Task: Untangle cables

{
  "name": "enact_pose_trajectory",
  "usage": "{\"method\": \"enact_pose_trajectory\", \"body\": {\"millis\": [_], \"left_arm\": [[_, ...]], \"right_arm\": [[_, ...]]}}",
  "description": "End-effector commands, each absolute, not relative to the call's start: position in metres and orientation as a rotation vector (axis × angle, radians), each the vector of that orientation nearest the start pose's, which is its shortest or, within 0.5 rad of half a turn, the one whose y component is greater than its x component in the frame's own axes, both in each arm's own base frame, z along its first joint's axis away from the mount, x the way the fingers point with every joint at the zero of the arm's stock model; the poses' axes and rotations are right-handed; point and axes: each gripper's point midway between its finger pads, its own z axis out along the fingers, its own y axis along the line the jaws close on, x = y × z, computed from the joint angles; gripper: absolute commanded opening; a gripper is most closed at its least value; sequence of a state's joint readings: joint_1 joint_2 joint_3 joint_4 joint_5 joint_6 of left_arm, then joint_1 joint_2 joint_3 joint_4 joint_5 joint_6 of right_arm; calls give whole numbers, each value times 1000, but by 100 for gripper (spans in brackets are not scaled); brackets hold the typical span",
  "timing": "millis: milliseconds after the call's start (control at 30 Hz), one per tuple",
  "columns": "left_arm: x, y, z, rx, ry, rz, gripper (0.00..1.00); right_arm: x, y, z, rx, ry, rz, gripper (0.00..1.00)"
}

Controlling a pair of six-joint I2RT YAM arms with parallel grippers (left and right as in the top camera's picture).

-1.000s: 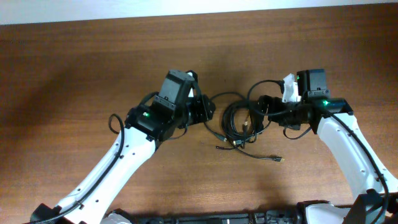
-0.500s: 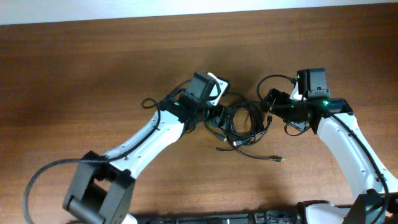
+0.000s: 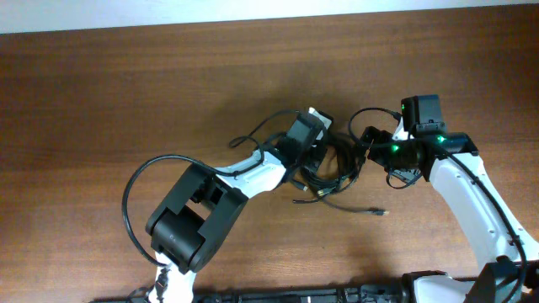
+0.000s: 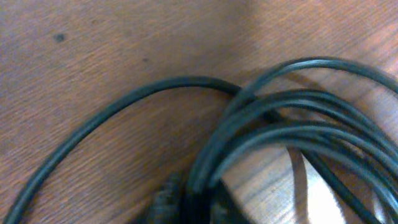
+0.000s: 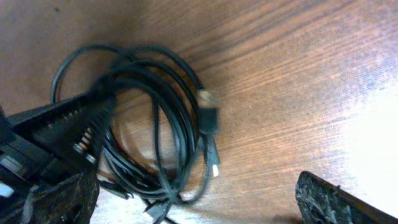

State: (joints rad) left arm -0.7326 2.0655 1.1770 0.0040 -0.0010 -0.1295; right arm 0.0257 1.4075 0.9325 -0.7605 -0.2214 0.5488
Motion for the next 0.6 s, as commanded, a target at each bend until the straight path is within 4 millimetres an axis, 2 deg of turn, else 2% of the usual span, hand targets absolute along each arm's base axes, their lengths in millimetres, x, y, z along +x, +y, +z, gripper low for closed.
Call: {"method": "enact_pose_trajectory", "body": {"millis": [0,33,100,167,233,300,400,467,567], "left_arm": [[371,-310,-31,527,2533,-314,0],[374,-305,-29,476,2545,-320,0],[380,-295,-13,438,2544,-316,0],[387,-290,13,409,2506,-333,0],[391,-290,49,391,2448,-366,0],[385,-287,76,390,2429,-381,0],[374,-279,97,392,2435,-377,0],[370,-276,110,390,2427,-383,0],[365,-276,126,396,2410,-414,0]], "right_arm": [[301,53,91,490,2788,489,99],[299,60,92,360,2798,535,99],[294,69,94,224,2808,588,99],[293,79,98,147,2794,673,99],[295,92,103,70,2764,729,98],[300,109,107,-59,2721,733,88],[310,133,111,-188,2658,709,76],[317,139,98,-233,2667,610,71],[316,148,71,-240,2734,615,56]]}}
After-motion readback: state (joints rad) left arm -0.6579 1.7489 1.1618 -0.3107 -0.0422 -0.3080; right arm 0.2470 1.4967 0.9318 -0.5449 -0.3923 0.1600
